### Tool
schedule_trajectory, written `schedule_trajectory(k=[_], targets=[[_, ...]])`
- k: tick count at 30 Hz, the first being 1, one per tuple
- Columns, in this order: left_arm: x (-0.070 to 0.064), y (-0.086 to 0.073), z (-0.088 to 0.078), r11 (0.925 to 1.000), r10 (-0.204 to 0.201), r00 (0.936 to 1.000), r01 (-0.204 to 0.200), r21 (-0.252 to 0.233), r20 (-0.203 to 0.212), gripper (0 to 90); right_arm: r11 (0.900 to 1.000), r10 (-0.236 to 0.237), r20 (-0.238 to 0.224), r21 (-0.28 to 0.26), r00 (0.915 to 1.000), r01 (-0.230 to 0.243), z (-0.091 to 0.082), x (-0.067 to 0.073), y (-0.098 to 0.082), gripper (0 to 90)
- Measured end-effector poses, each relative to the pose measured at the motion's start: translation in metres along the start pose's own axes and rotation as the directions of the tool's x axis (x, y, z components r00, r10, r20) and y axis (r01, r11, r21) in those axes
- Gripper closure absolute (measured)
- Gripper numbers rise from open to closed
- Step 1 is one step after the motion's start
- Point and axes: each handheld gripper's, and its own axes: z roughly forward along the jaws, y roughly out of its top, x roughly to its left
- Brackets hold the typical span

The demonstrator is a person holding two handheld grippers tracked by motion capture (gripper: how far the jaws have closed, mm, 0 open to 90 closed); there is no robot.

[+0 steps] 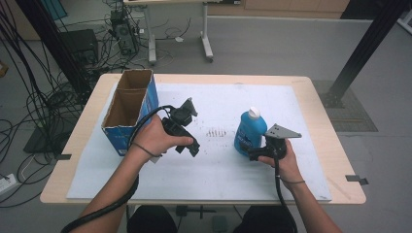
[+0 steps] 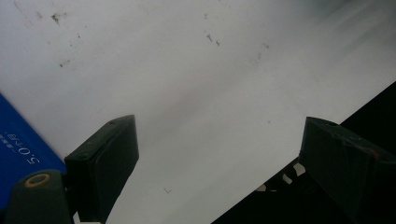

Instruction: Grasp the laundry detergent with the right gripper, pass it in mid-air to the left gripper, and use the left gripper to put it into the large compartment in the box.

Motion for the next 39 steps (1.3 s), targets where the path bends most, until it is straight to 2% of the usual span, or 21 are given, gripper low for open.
schedule_trajectory(k=[39], targets=[[-0.0008,0.0004,-0.0001,1.0000,0.002,1.0000,-0.002,0.002,-0.005,12.2,1.000,0.015,-0.008,-0.009,0.9999,-0.015,0.0004,-0.0002,0.0002,5.9]])
